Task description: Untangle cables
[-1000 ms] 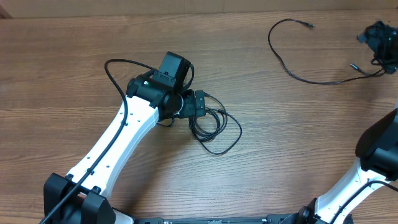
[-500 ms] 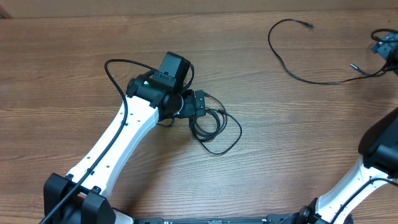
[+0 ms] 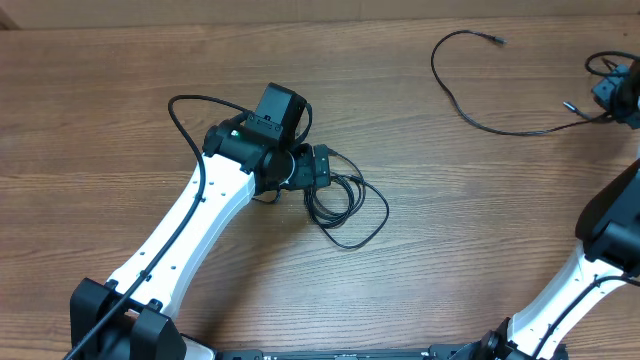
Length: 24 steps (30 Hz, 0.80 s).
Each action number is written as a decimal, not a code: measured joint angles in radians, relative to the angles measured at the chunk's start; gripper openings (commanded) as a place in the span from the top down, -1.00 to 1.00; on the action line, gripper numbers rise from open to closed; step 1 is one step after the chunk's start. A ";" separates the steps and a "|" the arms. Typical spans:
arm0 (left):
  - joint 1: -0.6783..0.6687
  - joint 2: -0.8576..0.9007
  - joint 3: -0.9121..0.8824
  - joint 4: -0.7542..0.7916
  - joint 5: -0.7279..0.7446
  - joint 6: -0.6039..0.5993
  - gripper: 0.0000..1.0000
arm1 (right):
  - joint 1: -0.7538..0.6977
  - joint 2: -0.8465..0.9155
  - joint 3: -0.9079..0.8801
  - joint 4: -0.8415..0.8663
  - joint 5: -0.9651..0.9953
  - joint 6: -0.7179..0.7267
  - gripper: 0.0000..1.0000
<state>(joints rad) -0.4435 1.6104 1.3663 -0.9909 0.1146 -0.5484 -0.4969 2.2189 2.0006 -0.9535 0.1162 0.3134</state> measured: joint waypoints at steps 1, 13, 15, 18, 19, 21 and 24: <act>0.000 0.000 0.000 0.000 0.000 0.000 -0.99 | 0.000 0.002 0.000 0.003 -0.016 -0.003 0.93; 0.000 0.000 0.000 0.000 0.000 0.000 -0.99 | 0.000 0.010 0.180 0.080 -0.467 -0.003 0.93; 0.000 0.000 0.000 0.000 0.000 0.000 -0.99 | -0.001 0.010 0.212 0.109 -0.545 -0.003 0.93; 0.000 0.000 0.000 0.000 0.000 0.000 -0.99 | -0.001 0.010 0.227 0.137 -0.660 -0.014 0.92; 0.000 0.000 0.000 0.000 0.000 0.000 -0.99 | 0.000 0.010 0.227 0.135 -0.686 -0.028 0.93; 0.000 0.000 0.000 0.000 0.000 0.000 -0.99 | 0.002 0.010 0.227 0.102 -0.719 -0.074 0.92; 0.000 0.000 0.000 0.000 0.000 0.000 -1.00 | 0.007 0.011 0.227 0.050 -0.709 -0.124 0.93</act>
<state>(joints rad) -0.4435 1.6104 1.3663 -0.9905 0.1146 -0.5484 -0.4900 2.2299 2.2272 -0.9039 -0.5930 0.1890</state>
